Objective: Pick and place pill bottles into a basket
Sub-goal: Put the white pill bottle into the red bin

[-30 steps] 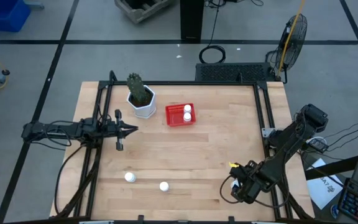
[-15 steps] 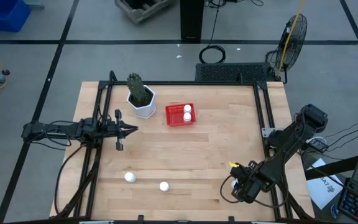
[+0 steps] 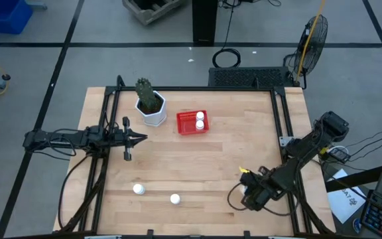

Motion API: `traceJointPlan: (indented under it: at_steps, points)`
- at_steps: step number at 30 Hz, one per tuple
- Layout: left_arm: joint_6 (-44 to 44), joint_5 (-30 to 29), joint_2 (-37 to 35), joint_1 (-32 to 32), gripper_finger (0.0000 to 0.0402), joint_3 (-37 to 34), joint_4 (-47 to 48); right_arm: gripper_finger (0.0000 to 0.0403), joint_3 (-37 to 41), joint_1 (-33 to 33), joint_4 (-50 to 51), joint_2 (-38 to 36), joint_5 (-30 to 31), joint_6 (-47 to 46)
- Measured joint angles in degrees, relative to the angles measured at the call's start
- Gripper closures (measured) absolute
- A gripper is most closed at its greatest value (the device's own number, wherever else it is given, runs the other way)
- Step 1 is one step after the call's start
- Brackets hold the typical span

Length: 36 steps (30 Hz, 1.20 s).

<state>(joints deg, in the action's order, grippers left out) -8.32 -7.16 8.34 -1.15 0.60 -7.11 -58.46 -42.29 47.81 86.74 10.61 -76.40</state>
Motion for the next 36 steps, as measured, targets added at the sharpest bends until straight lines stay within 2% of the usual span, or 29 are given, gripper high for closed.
traceJointPlan:
  at_steps: [4, 8, 14, 18, 26, 31, 36]
  points:
    - [0.0, 0.0, 0.02, 0.0, 0.0366, 0.0, 0.0, 0.0254, -0.87, 5.35, -0.53, -0.55, 4.06, 11.07]
    - [0.0, 0.0, 0.01, 0.0, 0.0366, 0.0, 0.0, 0.0254, -2.94, 12.13, -5.62, -1.22, 8.29, 24.9]
    - [0.0, 0.0, 0.0, -0.01, 0.0366, 0.0, 0.0, 0.0254, -9.78, 24.32, -12.92, -1.2, 9.88, 47.14]
    - [0.0, 0.0, 0.02, 0.0, 0.0366, 0.0, 0.0, 0.0254, -15.1, 32.71, -16.15, -1.03, 7.04, 58.28]
    - [0.0, 0.0, 0.01, 0.0, 0.0366, 0.0, 0.0, 0.0254, -25.76, 47.01, -14.75, 6.04, -4.83, 69.0]
    - [0.0, 0.0, 0.01, -0.01, 0.0366, 0.0, 0.01, 0.0254, -35.17, 51.82, -9.8, 14.33, -7.95, 74.03]
    - [0.0, 0.0, 0.02, -0.02, 0.0366, 0.0, 0.0, 0.0254, -47.29, 54.57, -0.71, 22.67, -7.93, 78.95]
